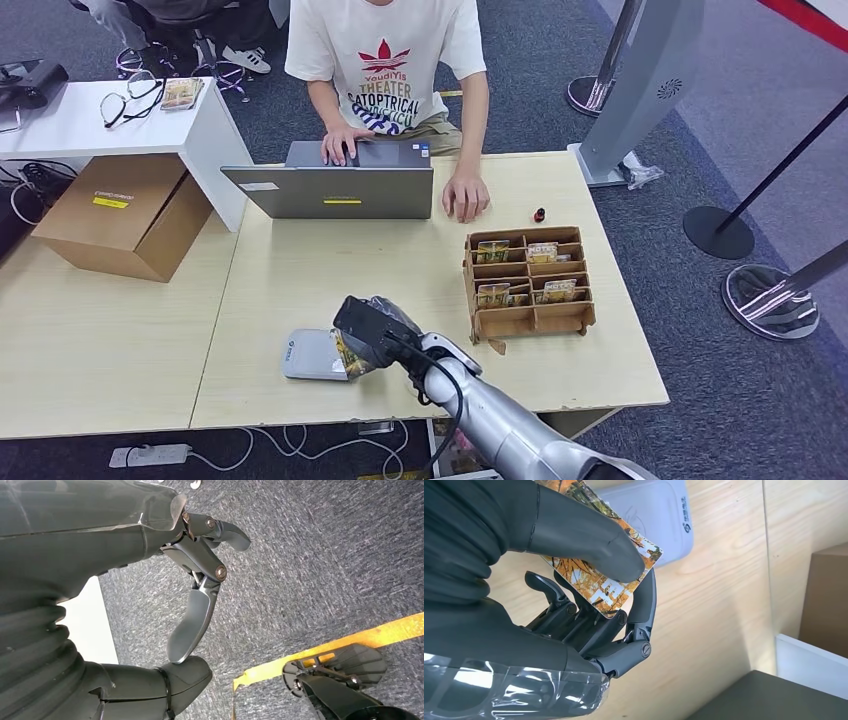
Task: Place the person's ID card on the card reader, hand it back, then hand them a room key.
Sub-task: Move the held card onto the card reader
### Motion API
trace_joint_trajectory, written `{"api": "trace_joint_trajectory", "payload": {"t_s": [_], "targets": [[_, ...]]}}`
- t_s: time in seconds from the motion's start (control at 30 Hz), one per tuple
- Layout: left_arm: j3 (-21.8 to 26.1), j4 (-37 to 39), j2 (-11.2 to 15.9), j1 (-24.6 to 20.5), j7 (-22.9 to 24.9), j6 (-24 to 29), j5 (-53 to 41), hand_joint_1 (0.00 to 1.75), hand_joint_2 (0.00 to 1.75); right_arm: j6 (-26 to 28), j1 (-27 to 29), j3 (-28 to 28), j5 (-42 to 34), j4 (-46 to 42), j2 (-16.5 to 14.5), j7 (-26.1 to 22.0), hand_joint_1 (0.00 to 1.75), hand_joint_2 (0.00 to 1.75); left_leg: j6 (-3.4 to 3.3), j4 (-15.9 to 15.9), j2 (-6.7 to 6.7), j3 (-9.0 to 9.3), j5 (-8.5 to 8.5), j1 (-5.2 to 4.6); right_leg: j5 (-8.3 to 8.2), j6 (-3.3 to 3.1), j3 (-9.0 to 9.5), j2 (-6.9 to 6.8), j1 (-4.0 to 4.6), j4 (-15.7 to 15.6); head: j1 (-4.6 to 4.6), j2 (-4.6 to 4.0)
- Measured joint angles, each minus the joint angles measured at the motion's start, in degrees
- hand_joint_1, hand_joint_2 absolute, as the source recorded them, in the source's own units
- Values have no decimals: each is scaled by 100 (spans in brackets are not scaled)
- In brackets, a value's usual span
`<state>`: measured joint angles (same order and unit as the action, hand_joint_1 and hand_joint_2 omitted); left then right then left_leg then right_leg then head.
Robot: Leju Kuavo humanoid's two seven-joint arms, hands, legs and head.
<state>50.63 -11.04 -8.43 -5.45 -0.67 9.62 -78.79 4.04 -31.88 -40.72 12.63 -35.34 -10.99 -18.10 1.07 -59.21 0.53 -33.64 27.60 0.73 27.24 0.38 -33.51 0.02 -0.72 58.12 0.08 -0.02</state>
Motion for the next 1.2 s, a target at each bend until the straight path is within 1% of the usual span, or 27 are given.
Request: {"api": "trace_joint_trajectory", "payload": {"t_s": [0.37, 0.63, 0.83, 0.9, 1.2], "targets": [[-49, 0, -22, -9, 10, 0, -1, 0, 175, -117, 13, -20, 0, 333, -264, 0, 175, 175, 0, 0, 0, 0, 0, 1, 0, 0, -1, 1, 0, 0, 1, 0], [-50, 0, -22, -10, 10, 0, -1, 0, 175, -132, 13, -31, 0, 356, -290, 0, 175, 175, 0, 0, 0, 0, 0, 0, 0, 0, -1, 1, 0, 0, 1, 0], [-54, 0, -24, -13, 37, -12, 13, 0, 175, -223, 13, -184, -15, 540, -541, 15, 175, 175, 0, 0, -1, 0, 0, 1, 0, 0, -1, 1, 0, 0, 1, 0], [-54, 0, -24, -14, 52, -11, 35, 0, 175, -186, -10, -233, -32, 604, -582, 56, 175, 175, 0, 0, -1, 0, 0, 0, 0, 0, 0, 1, 0, 0, 1, 0], [-54, 0, -25, -12, 52, 2, 61, 0, 175, 96, -129, -282, -44, 869, -587, 231, 175, 175, 0, 0, -1, 0, 0, 0, 0, 0, 0, 1, 0, 0, 1, 0]]}}
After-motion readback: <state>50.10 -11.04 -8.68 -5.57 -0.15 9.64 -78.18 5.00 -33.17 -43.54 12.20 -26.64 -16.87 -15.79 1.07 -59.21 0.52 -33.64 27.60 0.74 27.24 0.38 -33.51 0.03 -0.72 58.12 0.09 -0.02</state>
